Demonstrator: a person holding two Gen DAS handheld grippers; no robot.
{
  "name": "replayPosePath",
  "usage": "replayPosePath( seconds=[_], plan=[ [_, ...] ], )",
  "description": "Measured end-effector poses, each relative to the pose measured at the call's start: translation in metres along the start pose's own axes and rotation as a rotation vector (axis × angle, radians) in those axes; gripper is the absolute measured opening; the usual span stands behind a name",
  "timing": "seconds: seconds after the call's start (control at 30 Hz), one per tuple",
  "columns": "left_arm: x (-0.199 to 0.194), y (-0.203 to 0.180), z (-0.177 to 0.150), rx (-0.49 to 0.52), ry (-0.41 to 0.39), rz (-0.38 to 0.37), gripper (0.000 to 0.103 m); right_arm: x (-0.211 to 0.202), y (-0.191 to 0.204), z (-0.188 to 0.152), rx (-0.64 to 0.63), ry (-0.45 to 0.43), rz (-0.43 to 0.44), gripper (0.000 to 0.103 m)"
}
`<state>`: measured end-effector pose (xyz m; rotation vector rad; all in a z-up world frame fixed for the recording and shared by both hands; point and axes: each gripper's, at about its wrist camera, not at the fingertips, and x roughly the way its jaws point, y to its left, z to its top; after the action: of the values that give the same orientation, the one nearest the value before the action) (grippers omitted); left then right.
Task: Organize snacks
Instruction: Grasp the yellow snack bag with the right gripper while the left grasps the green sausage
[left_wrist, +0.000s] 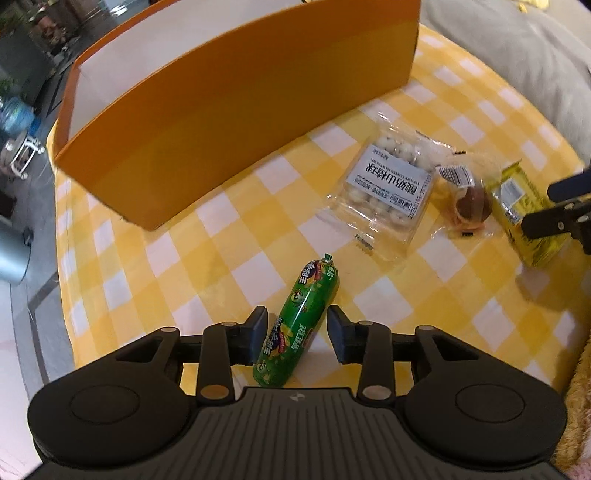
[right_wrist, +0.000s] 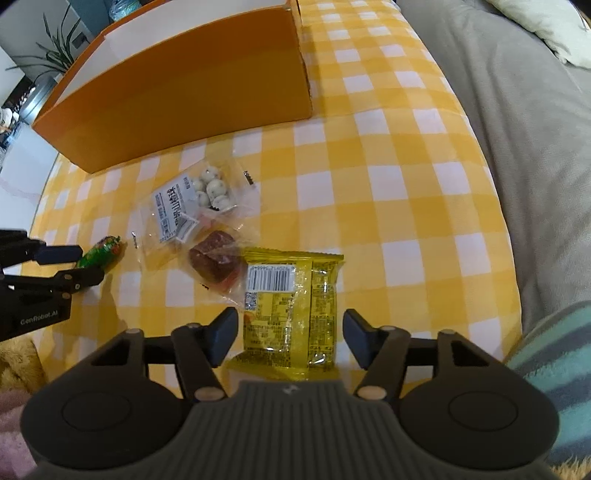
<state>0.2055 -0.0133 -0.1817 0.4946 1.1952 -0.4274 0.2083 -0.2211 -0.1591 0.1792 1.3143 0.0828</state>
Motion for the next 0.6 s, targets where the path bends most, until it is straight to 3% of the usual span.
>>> replayPosePath(
  seconds=[0.3, 0.6],
  plan=[
    [0.007, 0.003, 0.005, -0.033, 0.041, -0.021, 0.044, 0.015, 0.012, 0.001, -0.066, 0.022, -0.076, 0.061],
    [0.005, 0.002, 0.007, -0.02, 0.087, -0.033, 0.026, 0.015, 0.018, -0.002, -0.11, 0.014, -0.126, 0.051]
  ],
)
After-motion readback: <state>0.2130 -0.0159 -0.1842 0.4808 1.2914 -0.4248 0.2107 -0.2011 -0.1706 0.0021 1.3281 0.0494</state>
